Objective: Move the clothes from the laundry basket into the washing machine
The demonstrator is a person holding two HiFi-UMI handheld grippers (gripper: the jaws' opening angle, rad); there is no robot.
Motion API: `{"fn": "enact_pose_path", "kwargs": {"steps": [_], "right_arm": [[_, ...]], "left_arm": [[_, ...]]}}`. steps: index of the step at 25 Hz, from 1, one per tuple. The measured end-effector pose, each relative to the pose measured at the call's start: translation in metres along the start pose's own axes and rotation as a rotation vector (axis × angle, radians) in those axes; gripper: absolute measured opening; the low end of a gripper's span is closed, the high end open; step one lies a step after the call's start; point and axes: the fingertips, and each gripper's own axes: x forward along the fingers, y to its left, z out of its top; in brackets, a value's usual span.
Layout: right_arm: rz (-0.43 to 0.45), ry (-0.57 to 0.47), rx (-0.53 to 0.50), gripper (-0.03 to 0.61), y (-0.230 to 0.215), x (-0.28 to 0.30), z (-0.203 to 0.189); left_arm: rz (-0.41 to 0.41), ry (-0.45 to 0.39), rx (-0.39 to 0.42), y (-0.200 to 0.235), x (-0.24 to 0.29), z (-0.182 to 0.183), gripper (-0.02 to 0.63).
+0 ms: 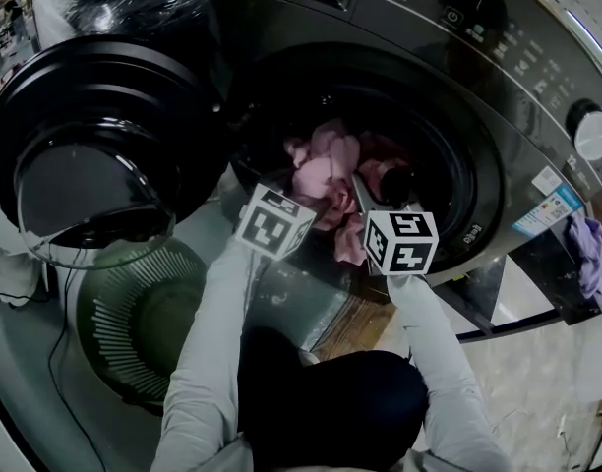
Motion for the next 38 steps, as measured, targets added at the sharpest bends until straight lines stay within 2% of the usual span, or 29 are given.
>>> {"fn": "enact_pose_path", "kwargs": {"steps": [5, 9, 13, 14, 16, 19, 20, 22, 23, 26, 29, 32, 36, 38], "right_arm": [[0.100, 0.116, -0.045, 0.236, 0.027, -0.032, -0.029], [0.142, 0.176, -0.120, 0.236, 0.050, -0.057, -0.054], [0.192, 0.318, -0.172, 0.236, 0.067, -0.073, -0.105], [0.201, 0.353, -0.180, 0.236, 0.070, -0.075, -0.119], [0.203, 0.413, -0.195, 0.236, 0.073, -0.074, -0.145], [0.181, 0.446, -0.187, 0.233, 0.072, -0.061, -0.162], [0.165, 0.447, -0.171, 0.217, 0.070, -0.055, -0.161], [0.120, 0.430, -0.123, 0.102, 0.060, -0.043, -0.150], [0.095, 0.411, -0.100, 0.074, 0.054, -0.038, -0.142], [0.030, 0.397, -0.034, 0.067, 0.039, -0.025, -0.125], [0.020, 0.446, 0.100, 0.067, 0.034, -0.021, -0.122], [0.008, 0.425, 0.209, 0.067, 0.029, -0.020, -0.116], [-0.031, 0.270, 0.186, 0.065, 0.018, -0.013, -0.082], [-0.043, 0.224, 0.189, 0.063, 0.011, -0.001, -0.067]], "left_arm": [[-0.029, 0.073, 0.067, -0.016, -0.009, -0.027, 0.348], [-0.025, 0.076, 0.063, -0.022, -0.016, -0.038, 0.347], [-0.016, 0.091, 0.061, -0.026, -0.019, -0.052, 0.347], [-0.020, 0.094, 0.058, -0.028, -0.019, -0.056, 0.334], [-0.017, 0.101, 0.061, -0.030, -0.016, -0.061, 0.244], [-0.018, 0.095, 0.064, -0.032, -0.007, -0.060, 0.193], [-0.018, 0.087, 0.059, -0.032, -0.003, -0.058, 0.175], [-0.009, 0.070, 0.044, -0.030, 0.004, -0.052, 0.124], [-0.010, 0.061, 0.037, -0.030, 0.009, -0.050, 0.110], [-0.017, 0.015, 0.023, -0.031, 0.021, -0.036, 0.104], [-0.008, -0.030, -0.010, -0.023, 0.034, -0.020, 0.104], [-0.002, -0.098, -0.049, -0.016, 0.044, 0.007, 0.106], [0.047, -0.211, -0.063, -0.002, 0.040, 0.042, 0.153], [0.057, -0.236, -0.063, 0.003, 0.032, 0.046, 0.160]]}}
